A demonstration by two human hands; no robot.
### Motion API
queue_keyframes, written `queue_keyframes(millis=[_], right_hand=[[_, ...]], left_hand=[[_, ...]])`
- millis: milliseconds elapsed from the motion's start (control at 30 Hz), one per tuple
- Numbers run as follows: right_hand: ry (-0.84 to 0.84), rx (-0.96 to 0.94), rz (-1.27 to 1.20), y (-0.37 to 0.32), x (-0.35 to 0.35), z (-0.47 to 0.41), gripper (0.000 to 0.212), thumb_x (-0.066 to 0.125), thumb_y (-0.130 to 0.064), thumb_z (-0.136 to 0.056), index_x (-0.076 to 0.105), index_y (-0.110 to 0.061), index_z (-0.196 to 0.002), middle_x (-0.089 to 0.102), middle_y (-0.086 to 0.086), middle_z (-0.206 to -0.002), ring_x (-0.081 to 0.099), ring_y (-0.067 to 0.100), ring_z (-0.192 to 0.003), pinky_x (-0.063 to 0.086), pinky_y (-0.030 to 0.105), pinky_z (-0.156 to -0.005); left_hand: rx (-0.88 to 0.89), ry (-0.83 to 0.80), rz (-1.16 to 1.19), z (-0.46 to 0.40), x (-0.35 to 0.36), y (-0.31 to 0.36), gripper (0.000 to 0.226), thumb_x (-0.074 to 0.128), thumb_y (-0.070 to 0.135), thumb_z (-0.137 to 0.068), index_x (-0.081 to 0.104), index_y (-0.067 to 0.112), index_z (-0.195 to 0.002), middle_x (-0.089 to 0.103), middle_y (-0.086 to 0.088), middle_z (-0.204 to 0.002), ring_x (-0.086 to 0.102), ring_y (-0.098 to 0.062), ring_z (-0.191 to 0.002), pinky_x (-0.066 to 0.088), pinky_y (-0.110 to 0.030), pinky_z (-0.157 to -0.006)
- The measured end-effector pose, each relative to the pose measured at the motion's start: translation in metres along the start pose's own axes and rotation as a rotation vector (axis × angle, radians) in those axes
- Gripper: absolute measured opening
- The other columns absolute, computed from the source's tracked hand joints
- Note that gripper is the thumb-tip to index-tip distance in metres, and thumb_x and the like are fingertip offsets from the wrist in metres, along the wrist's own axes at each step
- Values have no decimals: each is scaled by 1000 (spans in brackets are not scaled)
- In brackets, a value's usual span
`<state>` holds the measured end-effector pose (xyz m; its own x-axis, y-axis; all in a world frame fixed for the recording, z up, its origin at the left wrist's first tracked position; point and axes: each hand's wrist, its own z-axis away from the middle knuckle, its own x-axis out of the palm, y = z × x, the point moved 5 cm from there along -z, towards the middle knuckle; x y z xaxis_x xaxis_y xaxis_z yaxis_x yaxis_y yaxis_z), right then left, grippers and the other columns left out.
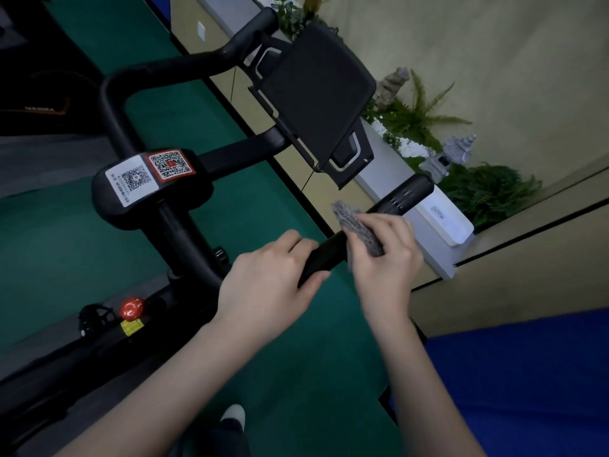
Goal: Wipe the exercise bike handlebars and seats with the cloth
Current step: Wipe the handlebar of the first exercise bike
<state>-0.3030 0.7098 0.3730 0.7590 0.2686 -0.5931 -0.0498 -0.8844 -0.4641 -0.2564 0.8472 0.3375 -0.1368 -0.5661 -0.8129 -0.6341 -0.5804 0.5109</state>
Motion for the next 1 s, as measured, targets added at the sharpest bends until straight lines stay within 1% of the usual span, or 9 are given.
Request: queue_keyframes(millis=[167, 233, 300, 367, 500, 600, 667, 833, 1000], right_hand=[[6, -80, 218, 9, -12, -38, 14, 72, 0, -77, 74, -1, -91, 66, 14, -85, 58, 34, -84, 34, 14, -77], [-121, -93, 239, 2, -5, -39, 13, 72, -2, -79, 75, -5, -92, 67, 11, -84, 57, 32, -85, 38, 19, -77], [-339, -154, 239, -8, 11, -31, 14, 72, -4, -80, 76, -10, -92, 68, 7, -82, 57, 28, -83, 41, 26, -75], [-457, -184, 248, -11, 16, -36, 11, 74, -7, -79, 76, -9, -90, 68, 5, -79, 57, 27, -82, 38, 25, -72], [-369, -109, 286, -8, 3, -63, 11, 76, -8, -78, 76, -8, -89, 68, 6, -77, 57, 25, -79, 37, 24, -73], [-469, -115, 288, -12, 19, -52, 10, 77, -9, -77, 77, -13, -86, 64, -5, -73, 57, 21, -77, 33, 15, -69], [-501, -112, 304, -8, 24, -49, 9, 77, -10, -78, 77, -12, -86, 67, 0, -75, 57, 22, -79, 33, 16, -69], [-381, -95, 337, -7, 15, -47, 12, 76, -9, -79, 75, -8, -91, 69, 5, -82, 55, 23, -83, 37, 21, -74], [-336, -125, 322, -2, 10, -26, 19, 74, -2, -79, 71, -6, -97, 64, 5, -99, 49, 22, -100, 30, 10, -89]], left_hand=[[-7, -18, 32, 0, 0, -1, 38, 44, 56, -90, 55, 30, -116, 53, 12, -100, 60, -14, -79, 45, -30, -57], [-10, -18, 39, 0, 0, -1, 38, 43, 56, -90, 54, 31, -116, 52, 11, -101, 60, -14, -81, 44, -30, -58], [-5, 7, 45, -1, -1, -1, 36, 48, 55, -89, 57, 29, -113, 54, 10, -98, 61, -15, -79, 40, -30, -56], [2, 16, 53, 0, -2, -1, 35, 51, 53, -89, 59, 27, -110, 55, 9, -96, 61, -16, -77, 40, -30, -54], [14, 22, 26, -1, 0, -2, 34, 55, 52, -86, 61, 23, -103, 55, 8, -90, 60, -15, -70, 39, -29, -49], [38, 15, -11, -4, -1, -2, 32, 70, 50, -75, 65, 21, -88, 55, 6, -77, 57, -14, -56, 33, -26, -39], [53, 15, -10, -3, 0, -1, 31, 72, 48, -74, 65, 20, -86, 55, 6, -75, 56, -15, -54, 33, -25, -38], [44, -29, 30, -3, 1, -3, 31, 70, 49, -75, 66, 21, -87, 55, 6, -76, 57, -14, -56, 35, -25, -38], [-37, -128, 93, -5, -3, -4, 38, 45, 56, -90, 51, 30, -117, 50, 10, -105, 59, -16, -91, 42, -31, -63]])
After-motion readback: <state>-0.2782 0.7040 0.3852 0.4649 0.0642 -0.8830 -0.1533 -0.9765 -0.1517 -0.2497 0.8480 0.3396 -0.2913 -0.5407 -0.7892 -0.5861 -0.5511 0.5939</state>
